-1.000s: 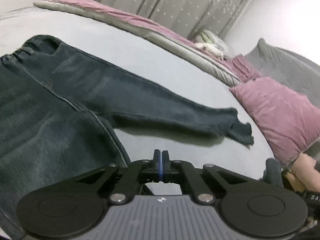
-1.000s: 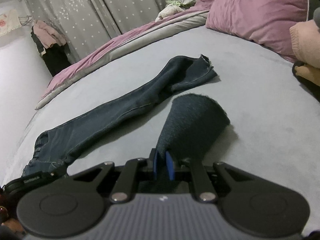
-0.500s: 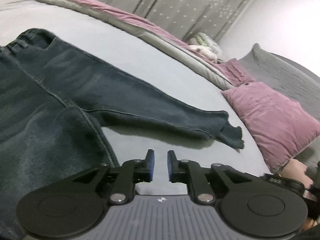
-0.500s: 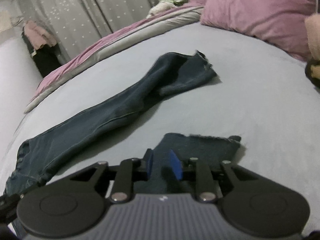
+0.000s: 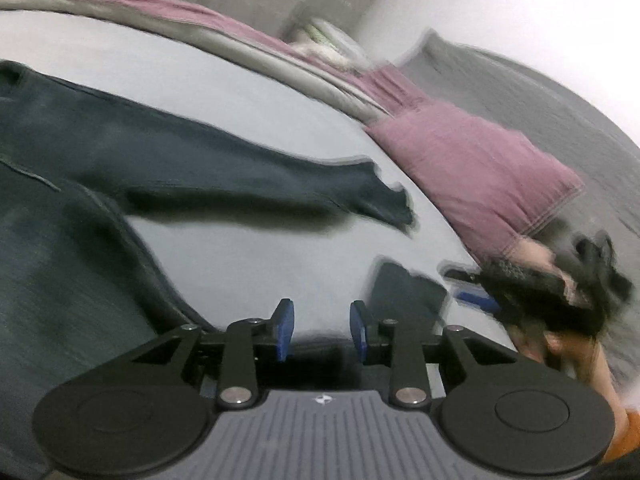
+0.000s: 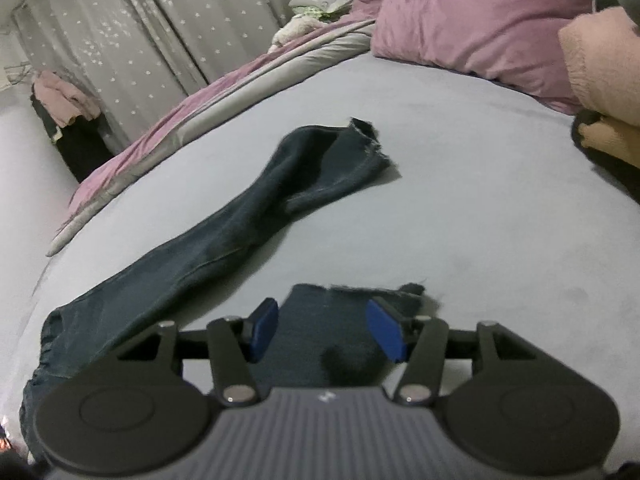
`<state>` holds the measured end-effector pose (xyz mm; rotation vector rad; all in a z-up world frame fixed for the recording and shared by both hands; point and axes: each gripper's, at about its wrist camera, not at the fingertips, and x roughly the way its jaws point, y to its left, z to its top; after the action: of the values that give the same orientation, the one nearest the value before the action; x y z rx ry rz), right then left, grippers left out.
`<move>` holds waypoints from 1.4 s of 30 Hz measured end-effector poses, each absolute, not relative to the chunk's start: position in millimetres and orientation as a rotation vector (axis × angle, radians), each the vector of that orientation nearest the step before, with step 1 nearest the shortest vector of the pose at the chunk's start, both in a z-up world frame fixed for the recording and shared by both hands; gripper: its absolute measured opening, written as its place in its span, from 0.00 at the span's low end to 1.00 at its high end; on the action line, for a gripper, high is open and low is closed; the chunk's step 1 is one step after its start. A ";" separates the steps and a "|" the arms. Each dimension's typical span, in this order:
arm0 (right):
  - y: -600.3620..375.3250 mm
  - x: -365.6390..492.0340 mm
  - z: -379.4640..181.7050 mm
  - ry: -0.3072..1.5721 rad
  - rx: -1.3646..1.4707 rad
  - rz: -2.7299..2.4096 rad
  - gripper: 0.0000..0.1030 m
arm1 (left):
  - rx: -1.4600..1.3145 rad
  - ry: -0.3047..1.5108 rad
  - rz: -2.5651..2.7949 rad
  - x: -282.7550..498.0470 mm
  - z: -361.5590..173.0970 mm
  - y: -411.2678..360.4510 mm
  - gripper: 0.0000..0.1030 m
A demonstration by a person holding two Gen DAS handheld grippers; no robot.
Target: Fold clothes
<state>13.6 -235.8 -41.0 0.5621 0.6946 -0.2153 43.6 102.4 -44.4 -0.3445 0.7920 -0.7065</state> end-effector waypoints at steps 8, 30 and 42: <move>-224.5 18.3 -40.9 0.723 0.566 -0.183 0.54 | -0.158 0.826 -0.935 7.7 -49.0 65.8 0.29; -141.6 50.7 -74.6 0.855 0.213 -0.210 0.44 | 0.063 0.890 -1.071 -19.0 -68.2 26.8 0.38; -157.9 -6.2 -38.6 0.724 0.204 -0.301 0.10 | 0.026 0.894 -1.075 -20.1 -70.6 35.8 0.38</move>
<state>-6.2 -157.9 -38.6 0.2037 0.7244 -0.3008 -20.1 35.8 -70.6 0.0261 0.8943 -1.0747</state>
